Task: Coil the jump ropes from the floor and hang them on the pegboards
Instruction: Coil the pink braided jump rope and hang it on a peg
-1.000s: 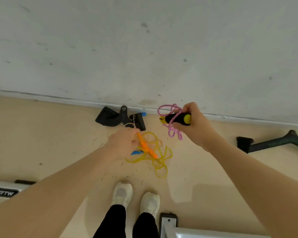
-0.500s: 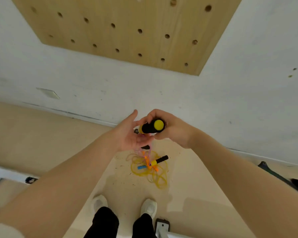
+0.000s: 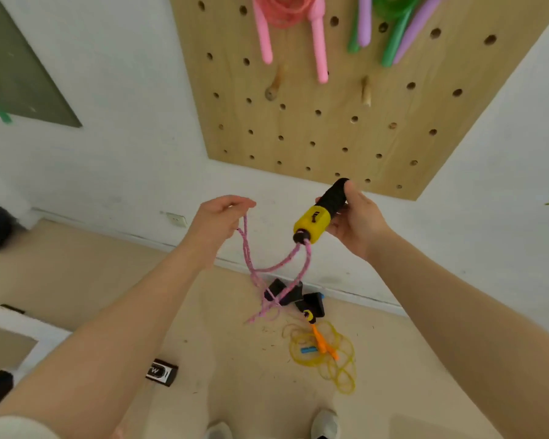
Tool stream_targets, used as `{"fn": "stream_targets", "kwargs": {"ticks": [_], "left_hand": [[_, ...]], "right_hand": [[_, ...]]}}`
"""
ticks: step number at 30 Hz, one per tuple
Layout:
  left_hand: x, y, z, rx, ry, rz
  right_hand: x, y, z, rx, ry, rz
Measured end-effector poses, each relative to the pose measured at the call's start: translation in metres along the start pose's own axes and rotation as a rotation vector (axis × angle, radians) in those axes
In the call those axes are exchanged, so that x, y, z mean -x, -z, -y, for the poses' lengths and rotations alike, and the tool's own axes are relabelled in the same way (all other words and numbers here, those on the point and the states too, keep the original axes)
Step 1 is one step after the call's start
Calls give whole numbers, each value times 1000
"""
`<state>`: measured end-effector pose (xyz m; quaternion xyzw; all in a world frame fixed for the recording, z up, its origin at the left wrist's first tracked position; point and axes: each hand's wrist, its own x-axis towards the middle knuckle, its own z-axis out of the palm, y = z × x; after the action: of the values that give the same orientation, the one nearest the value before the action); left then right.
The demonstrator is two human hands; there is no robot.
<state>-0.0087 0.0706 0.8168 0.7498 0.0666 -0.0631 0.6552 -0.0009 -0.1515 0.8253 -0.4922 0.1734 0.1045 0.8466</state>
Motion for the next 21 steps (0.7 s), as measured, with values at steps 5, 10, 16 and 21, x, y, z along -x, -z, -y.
{"fn": "stream_targets", "kwargs": {"ticks": [5,10,16,21], "left_hand": [[0,59,-60,319,-426,-9],[-27,101,-52,-215,-186,16],[-15,99,-34,-887,-253,79],[16,75,-46,-1197,-1269,533]], "right_hand": [[8,-64,-2,-362,-161,-94],[15,-106,-11,-278,-186,-162],[27,-130,-31,-212,-169,-188],[43,-139,-31,-209,-203,-172]]}}
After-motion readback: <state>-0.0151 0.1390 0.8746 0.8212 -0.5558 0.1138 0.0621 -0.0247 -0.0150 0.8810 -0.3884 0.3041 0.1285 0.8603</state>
